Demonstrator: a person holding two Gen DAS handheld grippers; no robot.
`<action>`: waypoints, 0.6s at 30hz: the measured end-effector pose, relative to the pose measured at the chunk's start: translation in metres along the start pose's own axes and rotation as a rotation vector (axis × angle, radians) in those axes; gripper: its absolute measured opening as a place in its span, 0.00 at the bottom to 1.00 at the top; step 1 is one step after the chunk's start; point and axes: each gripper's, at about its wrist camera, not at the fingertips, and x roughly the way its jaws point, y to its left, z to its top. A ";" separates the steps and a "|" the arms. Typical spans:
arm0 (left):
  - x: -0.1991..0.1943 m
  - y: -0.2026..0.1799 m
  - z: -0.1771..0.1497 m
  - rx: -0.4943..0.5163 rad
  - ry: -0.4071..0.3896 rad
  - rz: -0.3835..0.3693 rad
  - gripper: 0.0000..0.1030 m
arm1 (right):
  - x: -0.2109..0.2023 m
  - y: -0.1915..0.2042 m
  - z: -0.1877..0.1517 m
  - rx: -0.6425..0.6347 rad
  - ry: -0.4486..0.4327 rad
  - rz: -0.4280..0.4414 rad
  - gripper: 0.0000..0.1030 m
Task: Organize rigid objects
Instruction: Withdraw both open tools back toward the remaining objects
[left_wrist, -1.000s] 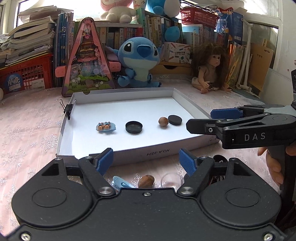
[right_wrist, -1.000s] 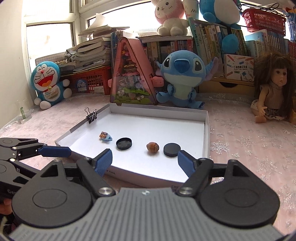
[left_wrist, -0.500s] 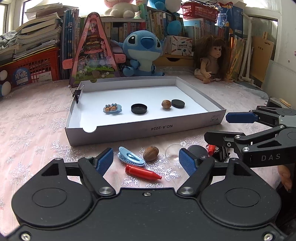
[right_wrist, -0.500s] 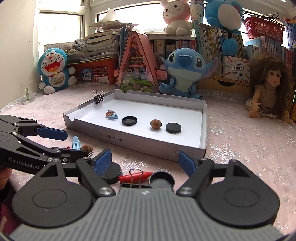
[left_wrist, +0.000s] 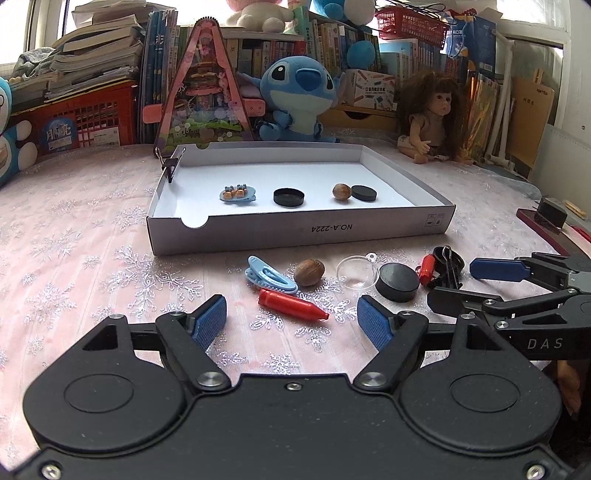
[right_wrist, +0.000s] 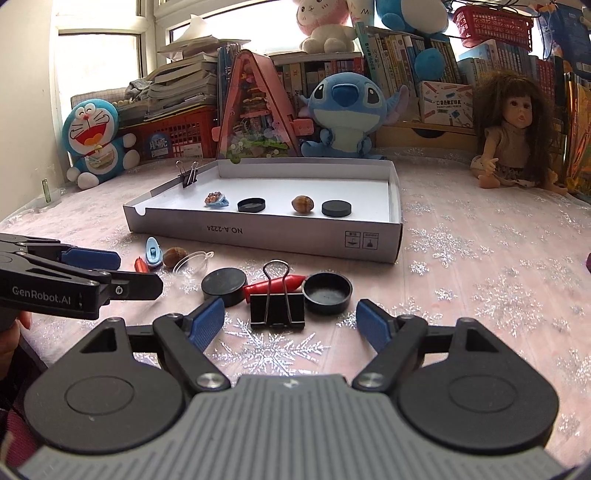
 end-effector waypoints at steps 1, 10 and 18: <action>0.000 0.000 -0.001 0.004 -0.001 0.001 0.74 | -0.001 0.001 -0.001 -0.001 -0.001 0.001 0.81; 0.004 -0.006 -0.002 0.045 -0.009 0.005 0.74 | -0.001 0.008 -0.003 -0.033 0.004 0.022 0.73; 0.009 0.000 -0.005 0.068 -0.028 0.005 0.72 | 0.004 0.008 0.001 -0.042 0.000 0.015 0.68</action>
